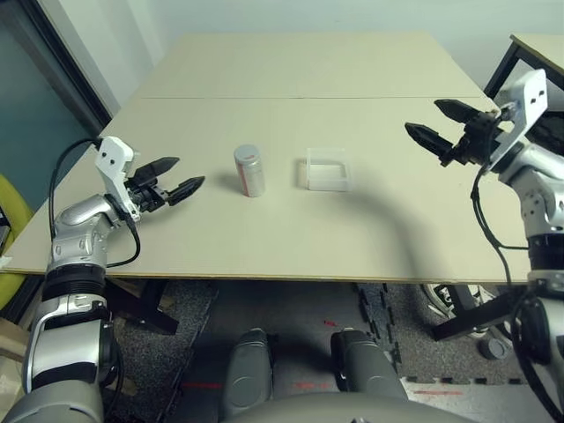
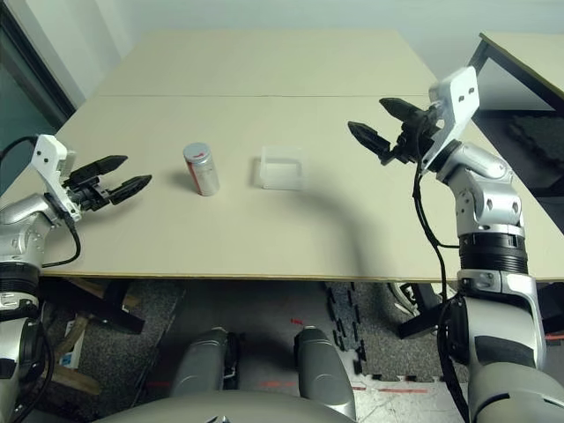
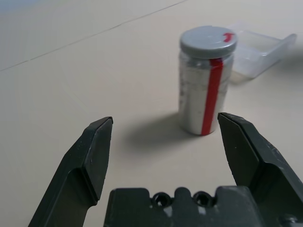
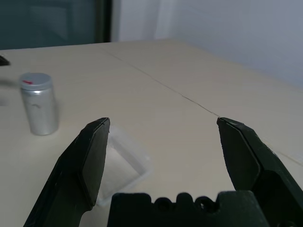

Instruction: Pour the medicine from the bottle into the box.

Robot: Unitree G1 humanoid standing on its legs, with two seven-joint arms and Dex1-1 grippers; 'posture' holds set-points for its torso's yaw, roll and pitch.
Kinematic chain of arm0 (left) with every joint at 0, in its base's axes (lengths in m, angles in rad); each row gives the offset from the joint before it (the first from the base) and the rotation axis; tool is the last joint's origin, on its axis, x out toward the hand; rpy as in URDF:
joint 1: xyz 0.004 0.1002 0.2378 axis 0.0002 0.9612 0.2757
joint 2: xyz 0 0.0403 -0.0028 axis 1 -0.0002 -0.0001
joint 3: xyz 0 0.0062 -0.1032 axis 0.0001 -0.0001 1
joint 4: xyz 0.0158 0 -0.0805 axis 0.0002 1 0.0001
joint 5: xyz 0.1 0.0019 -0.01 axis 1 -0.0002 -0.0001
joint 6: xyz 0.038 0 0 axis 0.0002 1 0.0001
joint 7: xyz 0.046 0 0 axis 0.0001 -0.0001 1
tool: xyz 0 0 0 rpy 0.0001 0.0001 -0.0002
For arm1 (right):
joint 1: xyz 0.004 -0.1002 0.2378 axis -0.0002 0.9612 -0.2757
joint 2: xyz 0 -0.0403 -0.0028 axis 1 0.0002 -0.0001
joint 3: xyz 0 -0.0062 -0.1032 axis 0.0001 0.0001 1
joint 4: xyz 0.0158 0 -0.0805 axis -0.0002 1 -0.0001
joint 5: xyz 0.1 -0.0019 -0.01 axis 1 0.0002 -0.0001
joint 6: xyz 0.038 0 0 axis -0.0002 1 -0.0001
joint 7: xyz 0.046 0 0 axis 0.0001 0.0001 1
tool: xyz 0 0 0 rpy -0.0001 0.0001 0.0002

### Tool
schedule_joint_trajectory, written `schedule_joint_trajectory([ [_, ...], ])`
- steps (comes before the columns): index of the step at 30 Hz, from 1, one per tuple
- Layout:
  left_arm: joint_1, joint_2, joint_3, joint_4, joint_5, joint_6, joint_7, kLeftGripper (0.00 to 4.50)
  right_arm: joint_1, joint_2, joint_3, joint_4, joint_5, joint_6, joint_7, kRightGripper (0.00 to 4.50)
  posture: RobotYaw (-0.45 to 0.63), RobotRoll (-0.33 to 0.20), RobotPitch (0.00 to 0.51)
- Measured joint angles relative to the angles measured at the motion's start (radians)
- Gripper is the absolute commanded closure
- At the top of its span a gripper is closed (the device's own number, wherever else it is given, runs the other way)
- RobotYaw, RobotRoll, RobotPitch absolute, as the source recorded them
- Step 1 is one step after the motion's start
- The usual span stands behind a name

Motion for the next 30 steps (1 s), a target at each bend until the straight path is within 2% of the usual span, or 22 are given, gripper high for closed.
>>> schedule_joint_trajectory([
  [7,-0.069,-0.042,-0.043,0.125,0.046,-0.082,-0.015,0.05,0.011,-0.014,0.027,-0.043,0.006,0.061,0.074,0.00,-0.18,0.000,0.063],
  [14,-0.121,-0.070,-0.069,0.251,0.082,-0.159,-0.017,0.05,0.080,-0.039,0.044,-0.163,0.029,0.167,0.127,0.00,-0.19,0.000,0.059],
  [30,-0.150,-0.140,-0.074,0.321,0.088,-0.221,-0.035,0.05,0.091,-0.047,0.053,-0.208,0.029,0.216,0.144,0.00,-0.22,0.000,0.067],
])
